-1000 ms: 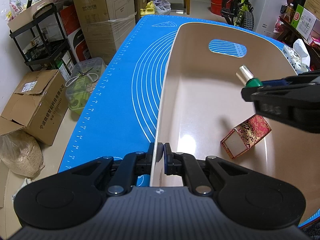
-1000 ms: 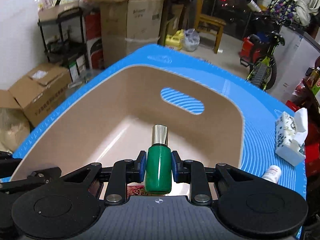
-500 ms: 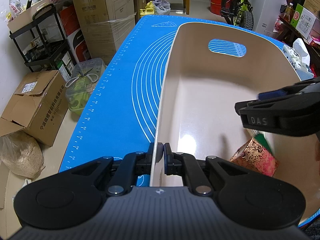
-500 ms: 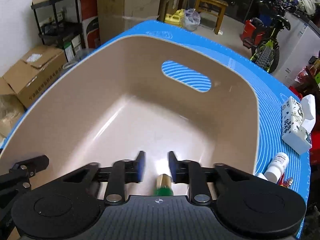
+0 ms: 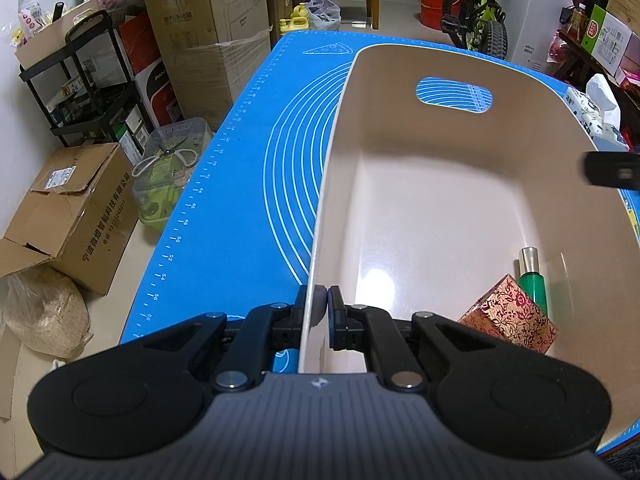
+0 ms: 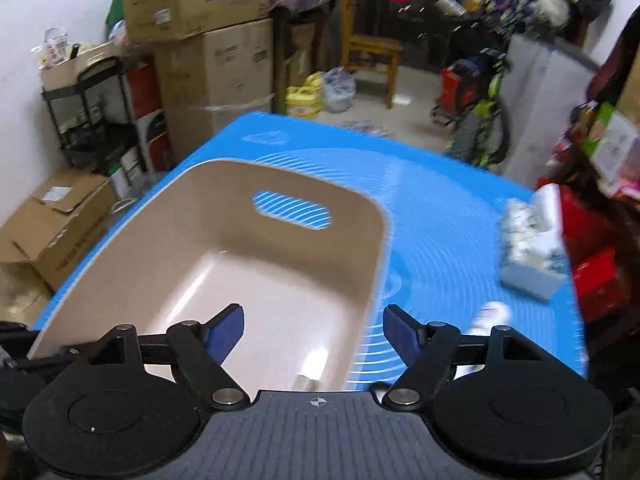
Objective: Organize rigid objects
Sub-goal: 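Lower the green bottle into the bin beside the box and release, then grasp the yellow toy gun with the right tool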
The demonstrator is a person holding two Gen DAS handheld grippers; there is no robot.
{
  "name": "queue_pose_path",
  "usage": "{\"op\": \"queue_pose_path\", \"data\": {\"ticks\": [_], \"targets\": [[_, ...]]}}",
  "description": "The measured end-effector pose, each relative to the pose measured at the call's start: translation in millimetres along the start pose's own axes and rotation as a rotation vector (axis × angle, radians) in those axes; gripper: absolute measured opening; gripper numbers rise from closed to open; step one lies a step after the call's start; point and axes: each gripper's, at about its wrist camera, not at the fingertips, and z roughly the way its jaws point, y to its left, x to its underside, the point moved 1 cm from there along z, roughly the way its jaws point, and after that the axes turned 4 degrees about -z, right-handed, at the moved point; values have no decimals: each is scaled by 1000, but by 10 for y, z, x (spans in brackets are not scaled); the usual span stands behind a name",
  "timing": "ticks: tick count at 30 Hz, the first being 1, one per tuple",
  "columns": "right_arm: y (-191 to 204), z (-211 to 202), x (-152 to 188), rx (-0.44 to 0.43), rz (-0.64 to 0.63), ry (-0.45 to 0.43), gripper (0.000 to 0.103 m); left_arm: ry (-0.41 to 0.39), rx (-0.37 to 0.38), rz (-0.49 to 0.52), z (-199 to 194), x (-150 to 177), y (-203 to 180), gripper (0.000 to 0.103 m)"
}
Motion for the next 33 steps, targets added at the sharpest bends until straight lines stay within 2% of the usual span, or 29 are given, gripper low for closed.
{"op": "queue_pose_path", "data": {"ticks": [9, 14, 17, 20, 28, 33], "targets": [[-631, -246, 203, 92, 99, -20, 81, 0, -1, -1, 5, 2, 8, 10], [-938, -92, 438, 146, 154, 38, 82, -1, -5, 6, 2, 4, 7, 11], [-1067, 77, 597, 214, 156, 59, 81, 0, -6, 6, 6, 4, 12, 11], [-1177, 254, 740, 222, 202, 102, 81, 2, -4, -4, 8, -3, 23, 11], [-1214, 543, 903, 252, 177, 149, 81, 2, -8, 1, 6, 1, 9, 11], [-1155, 696, 918, 229, 170, 170, 74, 3, -6, -2, 9, 3, 9, 11]]}}
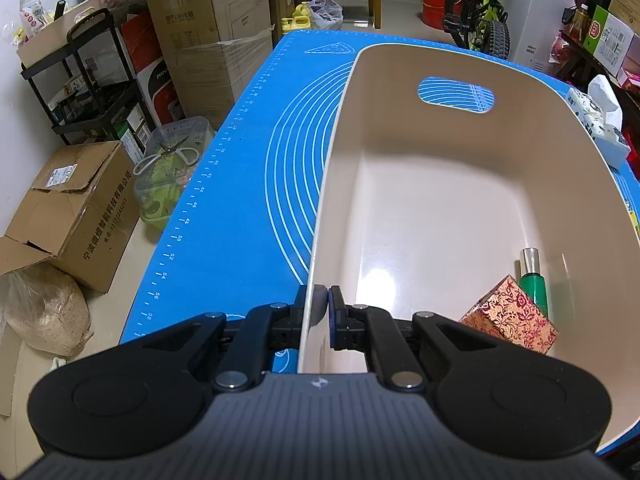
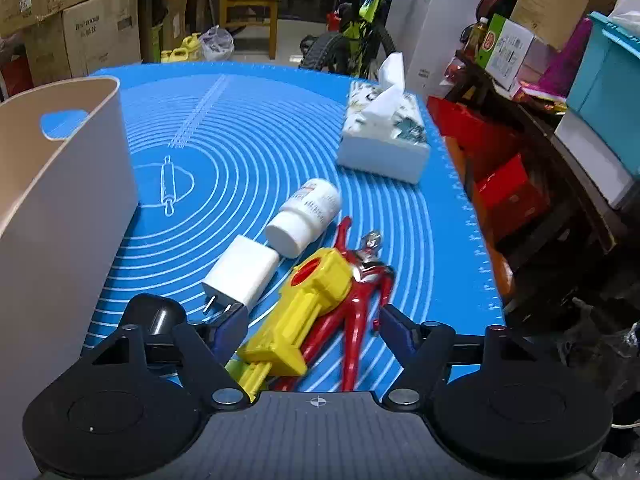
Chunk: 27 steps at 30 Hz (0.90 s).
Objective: Organize rigid objects
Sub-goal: 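Grasp the yellow toy gun with the right tool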
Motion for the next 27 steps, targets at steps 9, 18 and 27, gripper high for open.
{"op": "queue_pose_path", "data": {"ticks": [9, 18, 27], "targets": [[49, 136, 0, 15, -22, -7, 59, 1, -1, 8, 7, 6, 0, 11], [-53, 32, 42, -55, 28, -27, 34, 1, -3, 5, 4, 9, -20, 11], [-126, -122, 28, -23, 58, -83, 33, 1, -3, 6, 4, 10, -19, 11]]}}
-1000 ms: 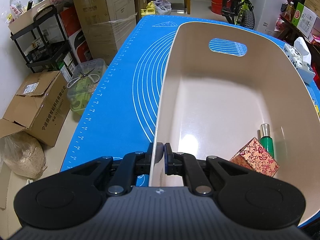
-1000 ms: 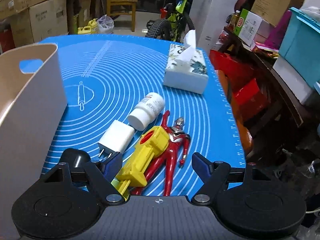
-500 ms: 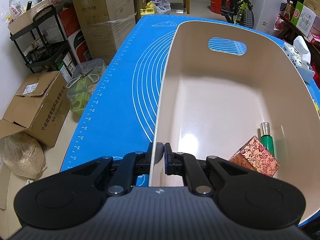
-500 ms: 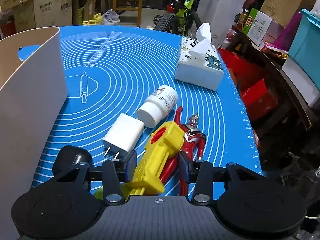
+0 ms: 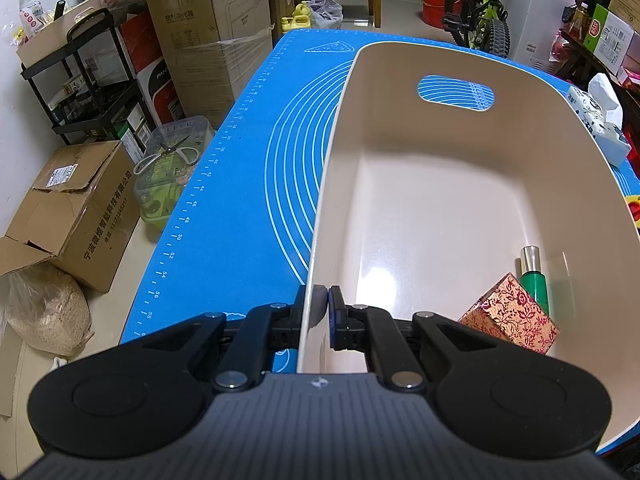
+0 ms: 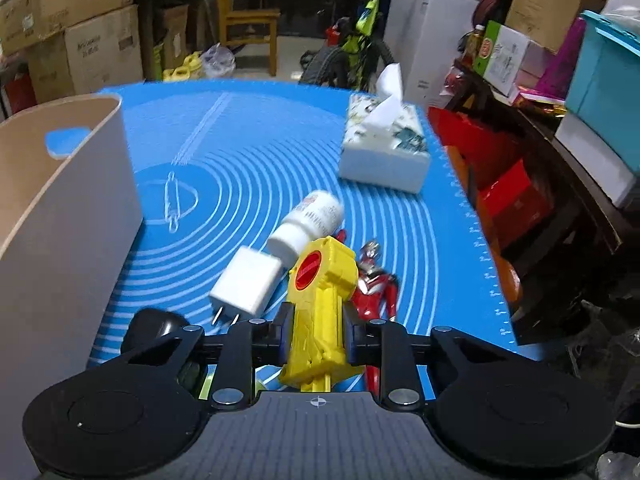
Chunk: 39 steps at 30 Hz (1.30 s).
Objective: Organize rigid objects
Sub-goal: 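Grasp the yellow toy gun with the right tool, then carry the yellow toy gun into the bin and open the right tool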
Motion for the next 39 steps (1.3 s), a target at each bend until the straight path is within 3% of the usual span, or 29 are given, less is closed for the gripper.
{"op": "queue_pose_path", "data": {"ticks": [14, 29, 33, 39], "targets": [[-1, -397, -165, -7, 49, -119, 33, 0, 0, -2, 0, 1, 1, 11], [566, -1059, -494, -180, -5, -315, 33, -1, -1, -1, 11, 16, 18, 11], [839, -1077, -597, -240, -46, -315, 33, -1, -5, 1, 10, 20, 7, 11], [1344, -944, -659, -321, -143, -231, 34, -2, -6, 1, 11, 21, 3, 11]]}}
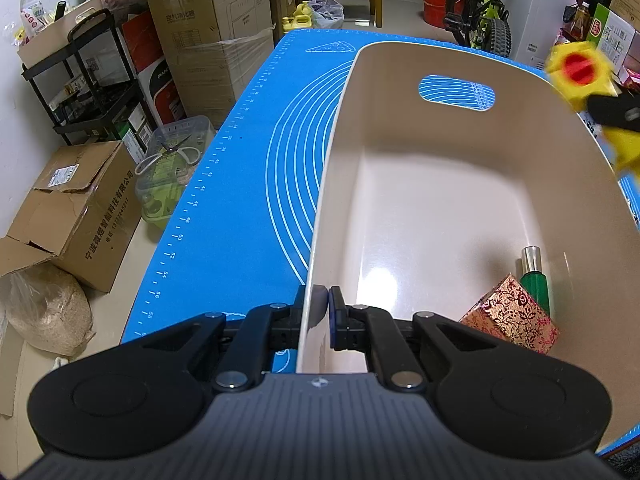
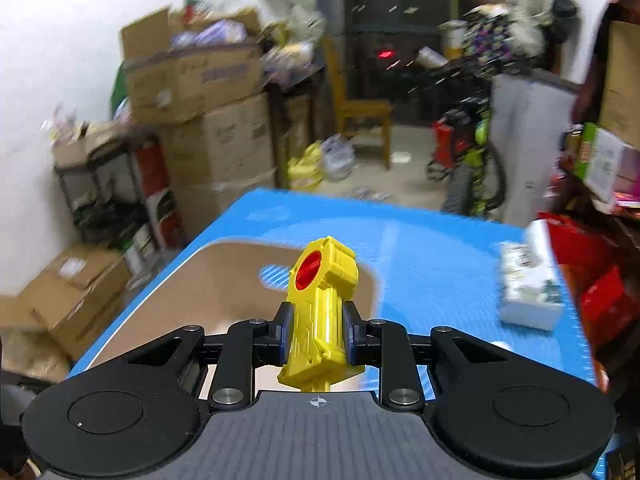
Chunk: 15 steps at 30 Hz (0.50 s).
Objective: Organize rigid objects
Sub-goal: 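Carry the yellow toy gun into the bin and open the right tool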
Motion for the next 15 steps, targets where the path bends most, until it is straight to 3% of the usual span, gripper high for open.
{"op": "queue_pose_path", "data": {"ticks": [6, 15], "targets": [[391, 260, 91, -52, -91, 84, 34, 0, 1, -1, -5, -1, -8, 11], [561, 525, 187, -87, -124, 221, 34, 1, 2, -3, -1, -4, -5, 11]]}}
